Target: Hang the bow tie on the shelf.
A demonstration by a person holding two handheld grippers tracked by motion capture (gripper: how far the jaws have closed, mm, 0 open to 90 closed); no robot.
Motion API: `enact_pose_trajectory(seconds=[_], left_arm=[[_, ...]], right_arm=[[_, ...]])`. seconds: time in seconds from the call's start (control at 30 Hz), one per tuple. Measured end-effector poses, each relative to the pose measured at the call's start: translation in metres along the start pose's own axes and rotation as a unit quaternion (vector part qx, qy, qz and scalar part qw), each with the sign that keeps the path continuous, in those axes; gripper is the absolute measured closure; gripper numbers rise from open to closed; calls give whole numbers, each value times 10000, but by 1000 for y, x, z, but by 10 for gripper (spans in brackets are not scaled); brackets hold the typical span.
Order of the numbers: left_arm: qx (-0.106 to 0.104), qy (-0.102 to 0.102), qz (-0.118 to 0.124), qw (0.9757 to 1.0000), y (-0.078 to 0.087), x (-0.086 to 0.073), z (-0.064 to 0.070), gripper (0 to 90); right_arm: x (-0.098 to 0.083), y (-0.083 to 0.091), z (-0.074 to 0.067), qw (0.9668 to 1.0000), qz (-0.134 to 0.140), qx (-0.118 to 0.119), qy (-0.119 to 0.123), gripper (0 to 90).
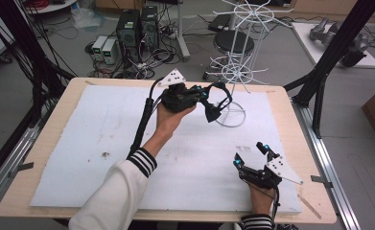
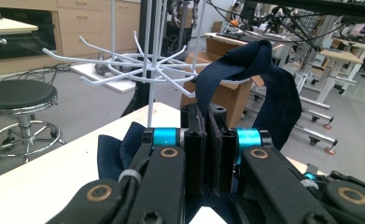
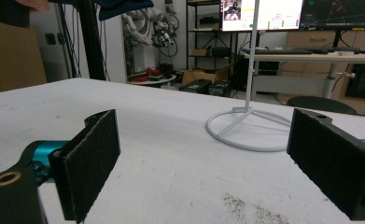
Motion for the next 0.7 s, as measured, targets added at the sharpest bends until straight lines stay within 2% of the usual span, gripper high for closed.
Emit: enact_pose_trajectory(seconds=[0.13, 0.3, 0.7], left_arm=[[-16, -61, 50, 10000, -9, 7, -1, 858], [113, -120, 65, 9998, -14, 9, -4, 858], [378, 157, 79, 9991, -19, 6, -20, 858]], right_arm=[[0, 0, 0, 10000, -4, -10, -3, 87], [0, 0, 0, 10000, -8, -6, -11, 87], [0, 0, 0, 10000, -6, -9, -18, 87]])
Point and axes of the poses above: each handheld gripper's, and its own axes: y roughly backward along the jaws, x roughly out of its top, z roughly to its right, the point moved 2 cm from there along -y, roughly forward along the jaws, and after that the axes turned 14 degrees about -x, right-handed, at the moved point
